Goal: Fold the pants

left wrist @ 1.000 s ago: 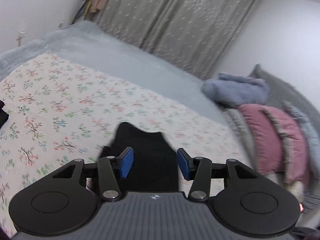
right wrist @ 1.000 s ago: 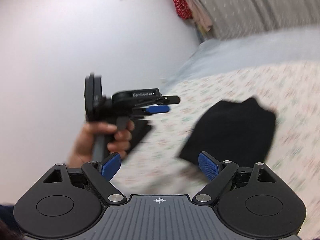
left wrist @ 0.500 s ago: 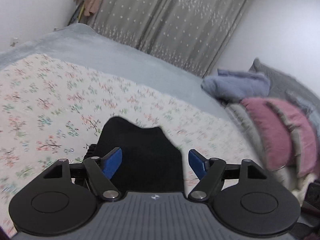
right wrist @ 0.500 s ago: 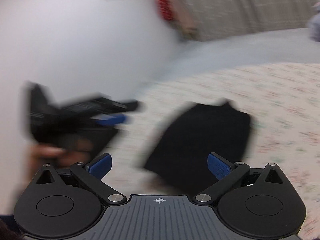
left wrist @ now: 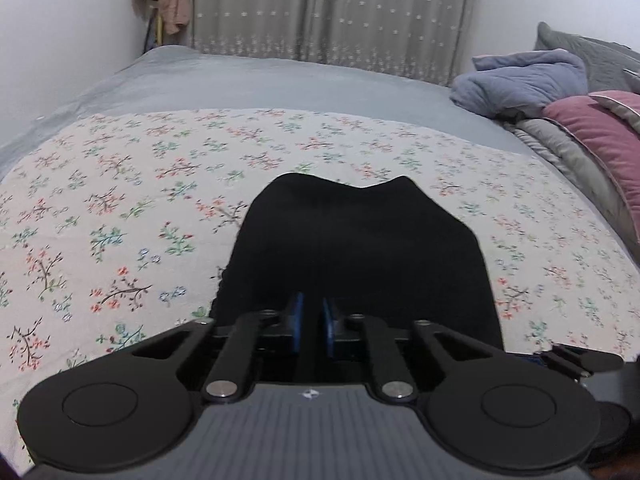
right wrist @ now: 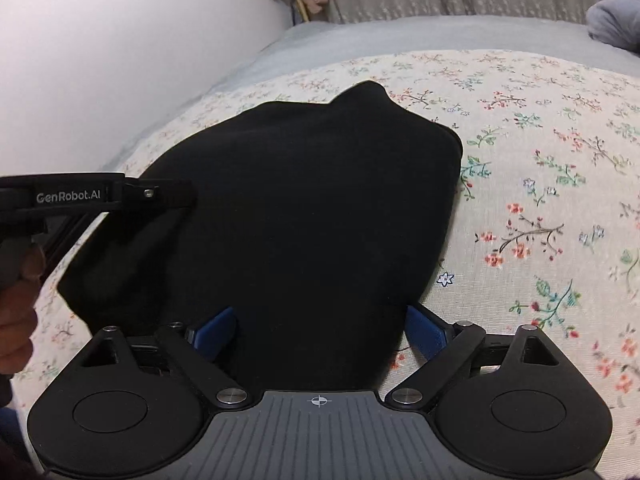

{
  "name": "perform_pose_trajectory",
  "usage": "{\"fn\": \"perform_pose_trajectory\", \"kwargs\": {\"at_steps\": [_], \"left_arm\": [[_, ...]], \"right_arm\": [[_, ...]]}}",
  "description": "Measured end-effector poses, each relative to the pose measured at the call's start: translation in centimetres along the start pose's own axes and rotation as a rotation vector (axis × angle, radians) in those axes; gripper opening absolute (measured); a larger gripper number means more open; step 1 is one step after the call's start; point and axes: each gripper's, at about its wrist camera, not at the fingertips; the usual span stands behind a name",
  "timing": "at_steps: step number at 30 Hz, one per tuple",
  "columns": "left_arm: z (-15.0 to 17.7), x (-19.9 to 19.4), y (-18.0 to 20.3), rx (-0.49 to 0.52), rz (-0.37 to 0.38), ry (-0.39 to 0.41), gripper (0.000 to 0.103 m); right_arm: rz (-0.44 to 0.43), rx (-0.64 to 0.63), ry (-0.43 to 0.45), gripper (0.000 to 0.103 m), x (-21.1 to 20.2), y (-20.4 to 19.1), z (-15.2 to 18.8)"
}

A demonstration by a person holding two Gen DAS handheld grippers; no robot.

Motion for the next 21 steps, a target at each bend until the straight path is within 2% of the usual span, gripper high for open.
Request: {"fn": "perform_pose_trajectory", "kwargs": {"at_steps": [5,9,10,11,17,21], "left_arm": [[-0.2,0.0,0.1,0.007,0.005,-0.007,0.000],[-0.1,0.1,0.1,0.006,0.007,-0.006,0.000],[-0.1,0.2,0.0,0.004,0.010,-0.007,0.000],[-0.1,0.3,0.0,-0.002,0.019,-0.011,0.000],[-0.2,0.4,-0.3,-0.012,0.027,-0.014,0.000],[-1.0,-0.2,-2.2,-0.095,0.118,-0.017,0.000]], "right_arm": [[0.001,0.014,-0.034,0.094,-0.1,-0.2,-0.7],[0.019,0.075,0.038,0.091,-1.4,1.2,-1.7],[0.039,0.088,0.020,0.091,-1.0,1.7,-1.7],[0.046,0.089,0.001,0.091,-0.4,2.2,-1.3],[0.069,0.046,0.017,0.097,0.1,1.1,-0.9],[0.027,0.193,0.029,0.097,-1.6,2.4,-1.9]]}}
Point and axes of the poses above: each gripper's, at about its wrist camera, not at the fingertips, and x roughly the way its jaws point, y to its right, z to its underside, and after that the axes turned 1 degree about x, right-handed
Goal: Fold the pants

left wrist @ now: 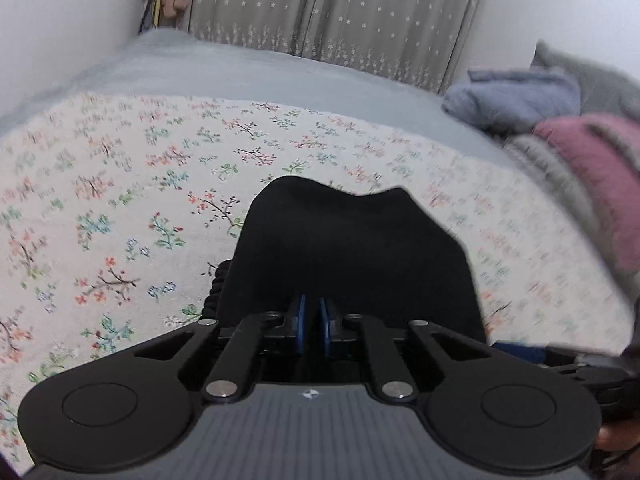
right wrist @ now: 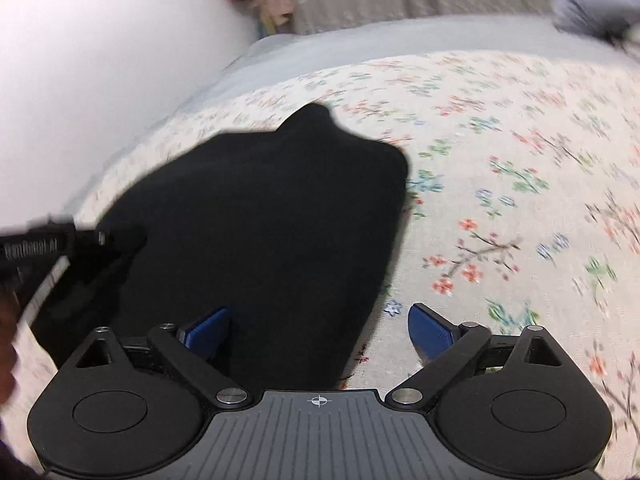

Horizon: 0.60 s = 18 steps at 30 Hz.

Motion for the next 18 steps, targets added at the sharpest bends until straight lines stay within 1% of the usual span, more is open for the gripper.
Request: {"fn": "perform_pose_trajectory", "kwargs": {"at_steps": [2,3,5,6,7,9,10,11,13,14,16,18], "left_arm": [[-0.7,-0.8,-1.4,-0.053,0.034,0.021,0.002],[-1.1,-1.1,-2.0,-0.069,0.041,0.035,0.006],[-1.8,-1.6,-3.2,-0.100,0.068,0.058,0.026],[-2.0,-1.7,-3.6,-0.116,0.065,0.066,0.058],[-2.2,-1.7,-4.0,-0.126,0.049,0.072,0.075],[-2.4,-1.2,-4.7,-0.139,0.034,0.082,0.075],[-2.4,-0.9,-5.2,-0.157,0.051,0.079,0.075],[-2.3,-0.4,-5.6,-0.185,0.081,0.065,0.076],[-2.2,1.0,-6.1,-0.223,0.135,-0.002,0.082],[-2.1,1.7,-6.2,-0.221,0.134,-0.031,0.083],[-1.8,2.7,-6.4,-0.228,0.124,-0.060,0.084],[-1.6,3.4,-7.0,-0.282,0.183,-0.078,0.085]], "right_arm": [[-0.032,0.062,0.023,0.098,-1.4,0.8,-0.4],[-0.042,0.088,0.026,0.098,-1.7,1.4,-0.6],[-0.075,0.149,0.020,0.098,-2.3,2.1,-0.6],[-0.102,0.191,0.015,0.098,-2.4,2.6,-0.5],[-0.131,0.238,0.003,0.098,-2.2,3.1,-0.3],[-0.175,0.321,-0.027,0.098,-1.0,4.3,-0.3],[-0.176,0.342,-0.036,0.098,-0.6,4.6,0.0],[-0.178,0.345,-0.026,0.098,-0.6,4.6,0.4],[-0.184,0.347,-0.001,0.098,-1.2,4.2,1.0],[-0.190,0.351,0.006,0.098,-1.1,4.1,1.1],[-0.219,0.351,0.005,0.099,-0.6,4.1,1.3],[-0.258,0.369,0.004,0.099,-0.4,4.2,1.4]]}}
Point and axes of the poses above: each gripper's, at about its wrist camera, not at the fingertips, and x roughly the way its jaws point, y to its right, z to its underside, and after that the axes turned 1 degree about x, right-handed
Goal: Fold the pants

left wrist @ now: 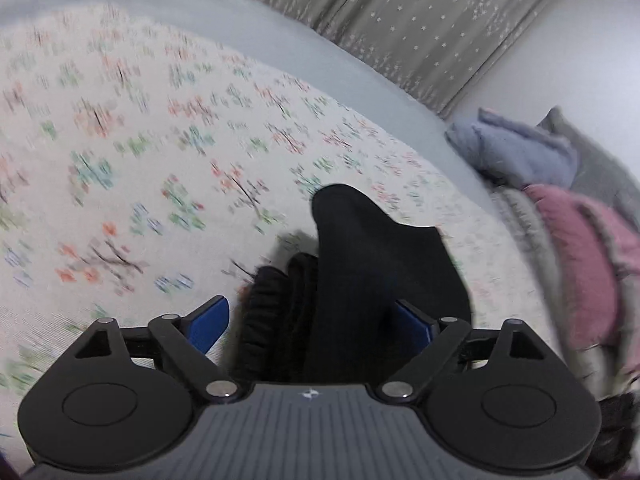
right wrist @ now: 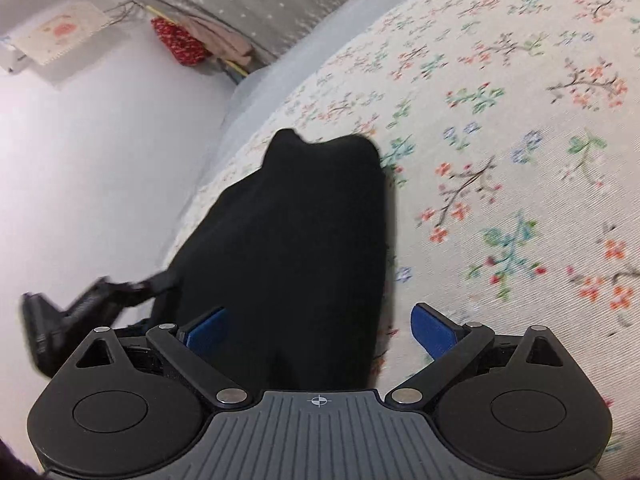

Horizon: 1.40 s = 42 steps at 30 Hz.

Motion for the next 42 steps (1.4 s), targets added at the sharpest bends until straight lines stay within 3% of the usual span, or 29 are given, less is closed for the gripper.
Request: {"fn": "perform_pose_trajectory", "kwargs": {"at_steps": [6,9,12,14,16,17,24,27,32,35,38,41,42], "left_arm": [[0.0,2.0,-1.3,-0.084,0.064,-0.122,0.092],[-0.2,2.6,-1.6,-0.081,0.077,-0.143,0.093],[-0.2,2.9,-1.4,-0.061,0.091,-0.158,0.092],[0.0,3.2,-0.8,-0.037,0.089,-0.174,0.089],[0.1,3.4,-0.3,-0.025,0.057,-0.171,0.085],[0.1,3.5,-0.1,-0.019,0.042,-0.167,0.082],[-0.3,2.3,2.2,0.046,0.003,-0.118,0.045],[-0.4,1.9,3.1,0.033,0.032,-0.095,0.038],[0.0,3.2,3.6,-0.009,0.041,-0.107,0.041],[0.1,3.1,5.0,0.088,-0.002,-0.124,0.052],[-0.1,2.9,5.2,0.123,-0.065,-0.113,0.073],[0.0,3.7,4.5,0.116,-0.048,-0.144,0.083],[0.1,4.1,4.1,0.099,-0.038,-0.162,0.087]], "right_arm": [[-0.067,0.002,0.013,0.099,0.7,-0.4,1.3],[-0.056,-0.054,0.007,0.099,1.6,-1.3,1.7],[-0.074,-0.024,0.015,0.095,2.0,-1.1,1.4],[-0.077,0.007,0.022,0.085,2.2,-0.7,1.2],[-0.056,0.022,0.027,0.062,2.3,-0.3,1.1],[-0.032,0.022,0.028,0.038,2.4,-0.2,1.2],[0.002,-0.132,0.053,0.019,1.4,-3.1,-0.1],[0.017,-0.222,0.052,0.019,0.4,-5.1,-1.4],[0.063,-0.281,0.047,0.019,-0.8,-5.4,-3.1],[0.092,-0.249,0.009,0.019,-0.4,-4.0,-2.8],[0.078,-0.183,-0.015,0.021,0.1,-2.4,-2.6],[0.064,-0.088,-0.039,0.041,0.6,-0.9,-2.4],[0.068,-0.061,-0.044,0.053,0.8,-0.4,-2.3]]}}
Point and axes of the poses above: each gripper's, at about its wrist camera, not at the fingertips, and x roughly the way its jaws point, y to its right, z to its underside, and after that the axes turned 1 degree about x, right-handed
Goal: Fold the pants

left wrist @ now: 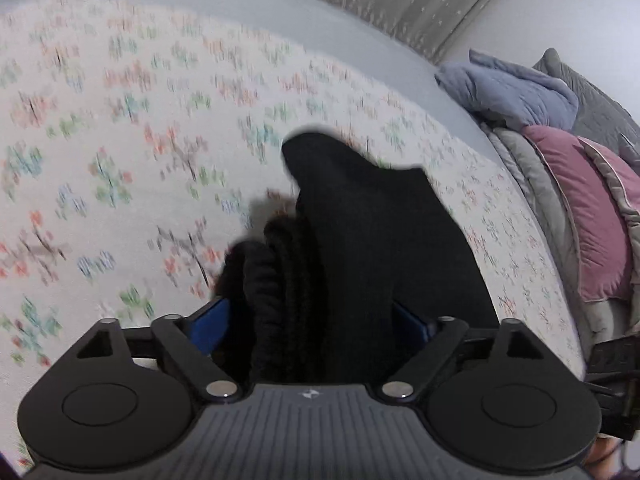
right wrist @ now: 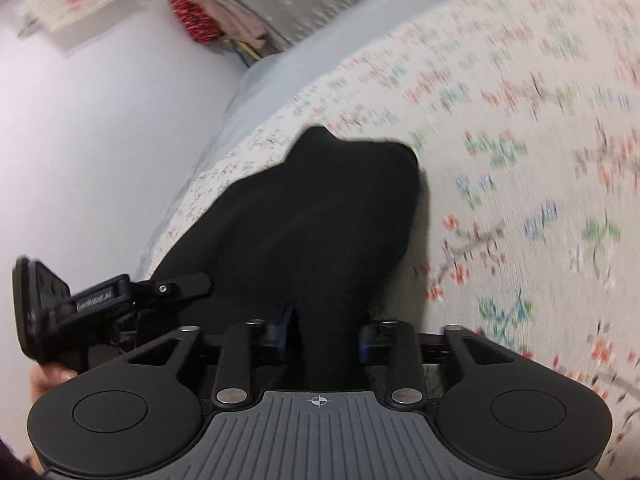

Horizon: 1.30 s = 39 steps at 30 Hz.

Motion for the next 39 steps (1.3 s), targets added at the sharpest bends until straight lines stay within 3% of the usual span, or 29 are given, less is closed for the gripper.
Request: {"fn": "perform_pose_trajectory", "kwargs": {"at_steps": [6,11,13,19,21,23,24,26,27,28,29,32,34,39], "left_arm": [[-0.1,0.8,-1.9,-0.072,0.058,-0.035,0.097],[0.0,1.0,-2.1,-0.106,0.083,-0.031,0.097],[-0.2,0.7,-2.4,-0.123,0.099,-0.031,0.097],[-0.7,-1.0,-4.3,-0.212,0.197,0.034,0.097],[-0.5,-0.7,-4.2,-0.198,0.232,0.019,0.097],[-0.3,0.4,-3.4,-0.150,0.207,-0.024,0.097],[-0.2,0.8,-2.9,-0.117,0.177,-0.033,0.097],[0.0,1.3,-1.8,-0.051,0.125,-0.040,0.097],[0.1,1.5,-1.2,-0.039,0.095,-0.037,0.094],[0.1,1.5,-0.7,-0.029,0.093,-0.027,0.063],[0.0,1.5,-0.1,-0.034,0.127,-0.021,0.054],[-0.4,1.2,1.9,-0.008,0.067,0.017,0.043],[-0.7,0.9,2.7,-0.039,0.089,0.047,0.038],[-1.7,-1.1,6.1,-0.016,0.193,0.219,0.036]], "right_arm": [[-0.050,0.092,0.040,0.057,0.1,1.5,0.9],[-0.048,0.115,0.037,0.058,-0.3,1.4,1.1],[-0.063,0.162,0.044,0.064,-0.8,1.9,1.0],[-0.058,0.148,0.057,0.067,-0.9,1.9,1.2],[-0.062,0.128,0.058,0.069,-0.5,1.5,1.3],[-0.061,0.093,0.051,0.069,-0.1,1.0,1.6],[-0.057,0.074,0.050,0.069,0.2,0.6,1.5],[-0.056,0.049,0.034,0.044,0.6,0.2,1.6],[-0.053,0.048,0.030,0.034,0.7,0.1,1.7],[-0.046,0.028,0.036,0.027,0.7,-0.3,1.6],[-0.044,-0.007,0.041,0.021,0.7,-0.8,1.5],[-0.023,-0.111,0.065,0.019,-0.1,-3.0,0.5],[0.001,-0.174,0.085,0.019,-0.8,-4.3,-0.5],[0.035,-0.299,0.189,0.019,-3.9,-6.0,-3.7]]}}
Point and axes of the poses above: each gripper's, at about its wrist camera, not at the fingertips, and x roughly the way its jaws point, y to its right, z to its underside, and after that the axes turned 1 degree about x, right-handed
